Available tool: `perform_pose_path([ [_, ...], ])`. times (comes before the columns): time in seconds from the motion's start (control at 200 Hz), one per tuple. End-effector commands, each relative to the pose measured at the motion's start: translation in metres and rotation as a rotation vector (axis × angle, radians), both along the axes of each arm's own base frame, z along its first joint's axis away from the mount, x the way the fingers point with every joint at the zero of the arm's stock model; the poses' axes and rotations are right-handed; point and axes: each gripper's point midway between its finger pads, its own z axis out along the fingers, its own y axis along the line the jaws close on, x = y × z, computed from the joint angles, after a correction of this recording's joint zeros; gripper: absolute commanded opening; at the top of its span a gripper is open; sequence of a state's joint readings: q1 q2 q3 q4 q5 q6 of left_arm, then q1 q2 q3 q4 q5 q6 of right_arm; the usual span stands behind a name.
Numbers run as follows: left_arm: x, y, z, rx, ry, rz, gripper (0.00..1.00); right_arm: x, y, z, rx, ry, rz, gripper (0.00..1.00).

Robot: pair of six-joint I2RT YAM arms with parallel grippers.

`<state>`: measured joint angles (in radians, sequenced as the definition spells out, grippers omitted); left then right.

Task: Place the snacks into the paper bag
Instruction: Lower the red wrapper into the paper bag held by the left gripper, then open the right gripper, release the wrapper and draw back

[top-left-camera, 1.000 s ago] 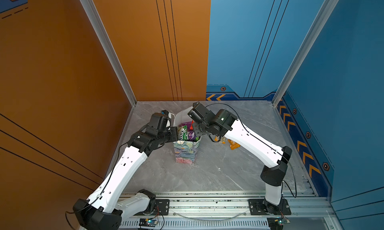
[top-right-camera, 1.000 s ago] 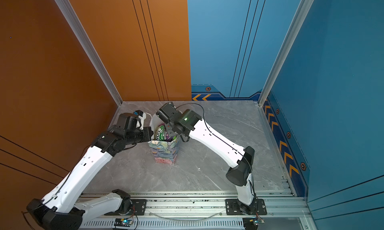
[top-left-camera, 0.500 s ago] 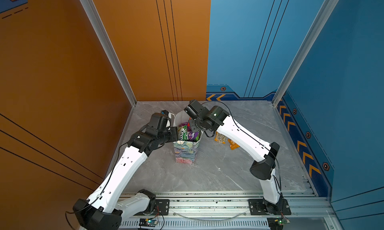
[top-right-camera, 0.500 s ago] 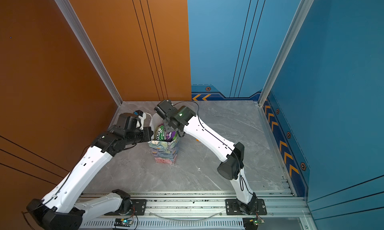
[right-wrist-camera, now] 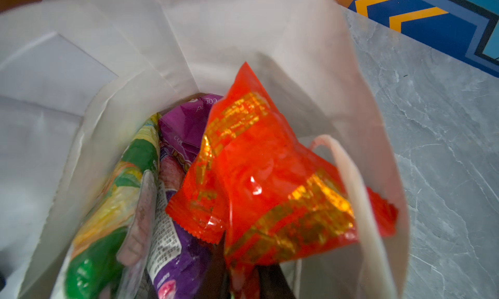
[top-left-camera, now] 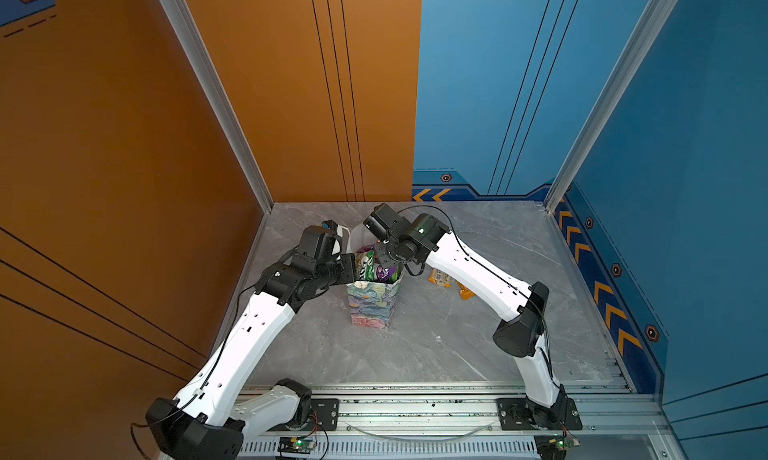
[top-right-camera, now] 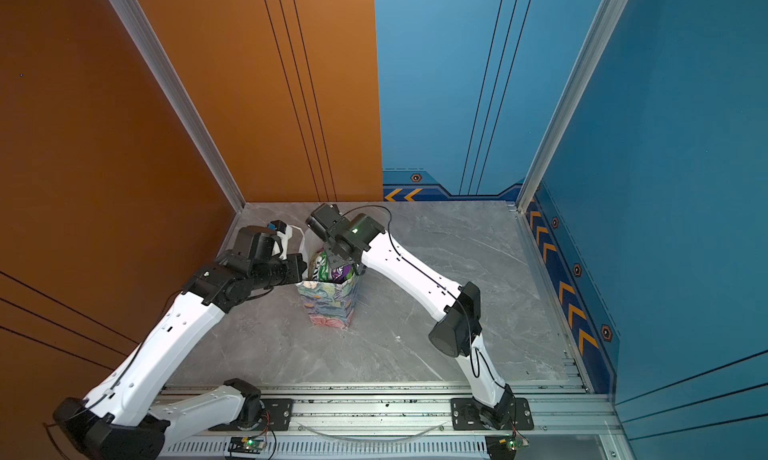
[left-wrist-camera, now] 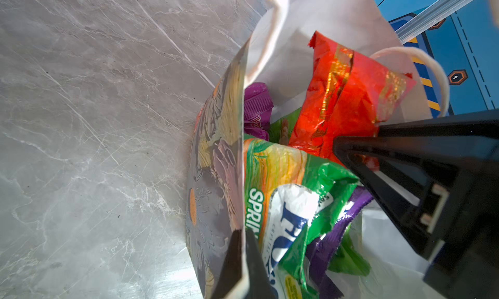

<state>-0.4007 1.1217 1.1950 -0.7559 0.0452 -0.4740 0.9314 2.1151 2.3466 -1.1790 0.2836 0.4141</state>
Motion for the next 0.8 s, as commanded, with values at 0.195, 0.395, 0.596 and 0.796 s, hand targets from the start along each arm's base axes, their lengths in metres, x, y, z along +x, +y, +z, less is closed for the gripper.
perform_pose_path([
  [0.195, 0.003, -0.006, 0.026, -0.026, -0.104, -0.03, 0.02, -0.011, -0.002, 0.024, 0.0, -0.041, 0.035, 0.31],
  [0.395, 0.004, -0.006, 0.025, -0.025, -0.103, -0.032, 0.02, -0.025, -0.003, 0.055, 0.039, -0.103, 0.049, 0.35],
  [0.596, 0.004, -0.006, 0.026, -0.024, -0.104, -0.032, 0.02, -0.041, -0.001, 0.076, 0.063, -0.146, 0.078, 0.42],
  [0.796, 0.004, -0.006, 0.026, -0.024, -0.104, -0.032, 0.02, -0.052, -0.002, 0.092, 0.082, -0.174, 0.092, 0.44],
])
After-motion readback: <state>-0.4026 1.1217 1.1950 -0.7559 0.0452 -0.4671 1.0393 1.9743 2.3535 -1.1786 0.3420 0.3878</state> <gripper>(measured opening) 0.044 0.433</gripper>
